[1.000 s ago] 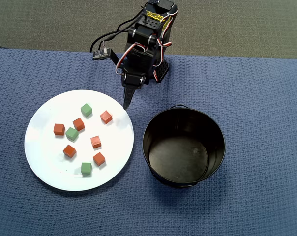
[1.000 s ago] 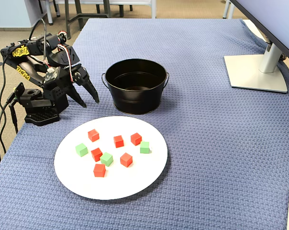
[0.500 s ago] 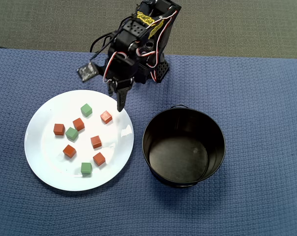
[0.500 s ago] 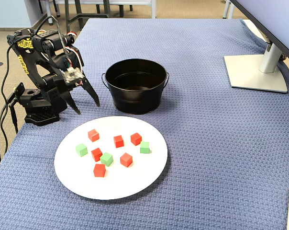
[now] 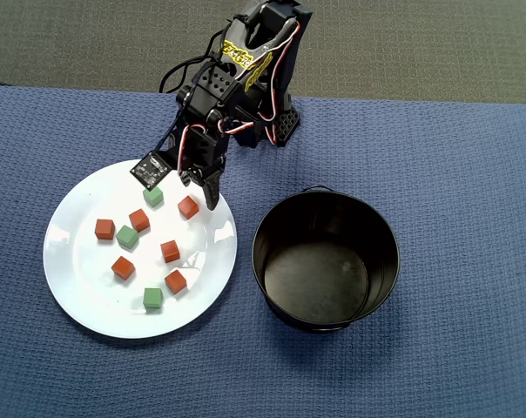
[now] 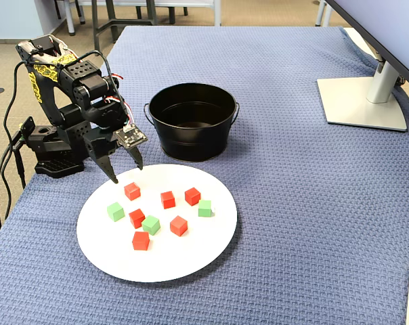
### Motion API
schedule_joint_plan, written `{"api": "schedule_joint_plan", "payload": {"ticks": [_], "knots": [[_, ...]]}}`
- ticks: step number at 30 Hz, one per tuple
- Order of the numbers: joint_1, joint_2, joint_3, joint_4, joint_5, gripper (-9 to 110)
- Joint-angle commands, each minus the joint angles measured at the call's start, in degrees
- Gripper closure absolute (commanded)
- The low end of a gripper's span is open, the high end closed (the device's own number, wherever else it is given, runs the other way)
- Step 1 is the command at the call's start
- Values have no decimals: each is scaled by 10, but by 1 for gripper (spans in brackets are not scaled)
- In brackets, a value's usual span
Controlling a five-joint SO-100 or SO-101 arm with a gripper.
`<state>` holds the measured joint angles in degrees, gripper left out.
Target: Pick up the red cubes from the white plate and place them in the black recipient
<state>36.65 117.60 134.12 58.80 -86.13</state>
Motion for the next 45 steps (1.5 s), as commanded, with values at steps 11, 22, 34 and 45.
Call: {"api": "schedule_joint_plan", "payload": {"ticks": [11,22,34,45], "knots": [[29,-76,-34,-88,-26,82],[32,-134,-53,-131,-23,87],[19,-136,-56,-148,29,101],[-46,18,-212,51,208,102]]}}
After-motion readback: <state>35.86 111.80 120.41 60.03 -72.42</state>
